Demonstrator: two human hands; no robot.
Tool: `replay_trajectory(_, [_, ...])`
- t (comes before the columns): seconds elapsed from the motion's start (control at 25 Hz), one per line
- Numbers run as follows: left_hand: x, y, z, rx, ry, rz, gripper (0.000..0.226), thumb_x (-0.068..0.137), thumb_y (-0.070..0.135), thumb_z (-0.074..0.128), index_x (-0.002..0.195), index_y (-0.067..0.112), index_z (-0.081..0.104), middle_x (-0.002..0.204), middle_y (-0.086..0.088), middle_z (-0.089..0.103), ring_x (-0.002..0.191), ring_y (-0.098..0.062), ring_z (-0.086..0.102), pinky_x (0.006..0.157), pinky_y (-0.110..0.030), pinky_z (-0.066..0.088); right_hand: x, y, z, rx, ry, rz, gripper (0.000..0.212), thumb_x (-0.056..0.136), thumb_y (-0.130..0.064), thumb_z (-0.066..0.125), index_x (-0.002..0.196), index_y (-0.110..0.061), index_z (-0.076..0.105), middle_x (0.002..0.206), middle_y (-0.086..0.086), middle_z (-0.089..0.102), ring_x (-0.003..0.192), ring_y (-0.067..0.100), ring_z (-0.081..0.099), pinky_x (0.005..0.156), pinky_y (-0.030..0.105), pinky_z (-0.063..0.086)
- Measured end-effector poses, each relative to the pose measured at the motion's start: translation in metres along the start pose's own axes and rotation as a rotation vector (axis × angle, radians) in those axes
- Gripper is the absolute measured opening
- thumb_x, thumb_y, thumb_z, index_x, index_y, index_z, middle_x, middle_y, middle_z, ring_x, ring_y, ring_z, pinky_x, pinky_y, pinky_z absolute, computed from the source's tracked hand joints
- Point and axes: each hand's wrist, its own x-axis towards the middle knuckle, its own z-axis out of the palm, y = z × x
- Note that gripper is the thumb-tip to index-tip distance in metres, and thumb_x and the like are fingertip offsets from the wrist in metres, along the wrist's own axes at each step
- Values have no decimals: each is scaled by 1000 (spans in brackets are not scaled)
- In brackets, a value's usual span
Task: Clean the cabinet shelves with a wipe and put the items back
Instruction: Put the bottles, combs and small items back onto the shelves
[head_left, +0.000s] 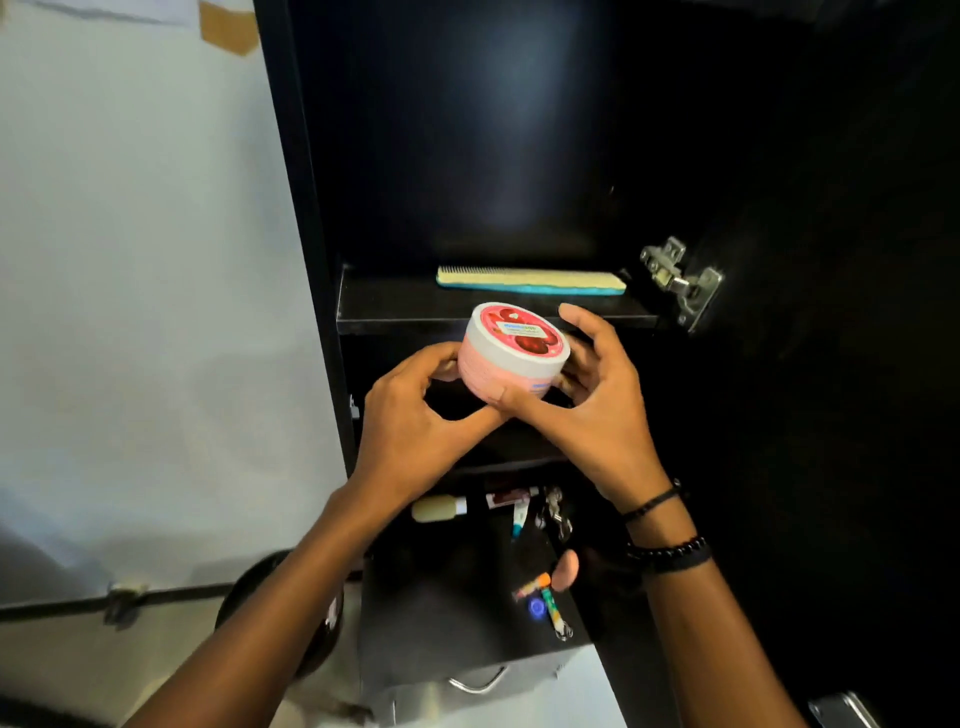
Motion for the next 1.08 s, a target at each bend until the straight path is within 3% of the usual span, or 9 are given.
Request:
replay_trajectory(0.08, [14,24,-7,-40,32,20,61,63,63,71,117,40,55,101,30,59,99,10,58,81,-3,44,12,-21,-2,58,28,-45,80,62,-6,86,129,-19,45,121,-3,63,111,7,61,86,26,54])
replay_trajectory(0.2, [37,55,-18,-102,29,83,58,63,66,65,116,50,49,105,34,58,104,15,54,83,-8,44,33,-54,-9,83,96,-161,73,63,-6,86,125,-15,48,117,4,64,106,13,65,79,24,55])
replay_trajectory(0.36, [76,93,-37,-70,62,249,78,70,60,71,137,26,47,128,16,55,120,4,49,100,-23,44,68,-104,-21,134,239,-303,66,65,-4,85,119,-10,49,111,8,66,98,12,68,75,19,52])
replay_trajectory(0.44, [96,109,-44,-10,145,358,72,78,49,68,139,18,45,135,7,50,126,-3,45,106,-30,41,86,-129,-25,149,299,-377,63,64,-5,85,116,-8,49,108,10,67,94,12,68,73,19,52])
replay_trajectory(0.56, [126,123,-55,142,273,482,61,88,25,62,142,7,40,146,-7,42,139,-19,34,116,-35,27,113,-161,-29,94,410,-481,64,60,-17,88,112,-8,50,102,10,68,87,13,69,72,23,55])
replay_trajectory(0.64, [143,126,-60,297,271,490,63,91,23,58,146,7,32,153,-7,32,145,-20,19,120,-34,14,129,-174,-29,30,464,-524,68,57,-30,89,109,-11,51,100,10,68,86,15,70,73,31,59])
replay_trajectory(0.76, [158,123,-62,565,269,469,67,92,28,55,149,8,25,156,-8,25,147,-23,12,120,-42,3,156,-183,-26,-103,509,-525,72,51,-50,85,105,-20,48,93,3,69,83,15,69,76,40,57])
replay_trajectory(0.88, [160,119,-61,716,287,489,68,90,27,58,148,7,27,154,-10,29,146,-26,17,119,-45,4,179,-189,-18,-278,526,-491,77,48,-62,78,104,-23,43,90,-3,68,83,15,67,77,41,54])
replay_trajectory(1.08, [160,116,-63,782,281,499,71,90,28,58,149,9,25,154,-9,28,146,-25,16,120,-44,5,200,-191,-8,-458,540,-443,80,53,-63,79,106,-15,42,99,-3,63,90,20,63,70,27,42])
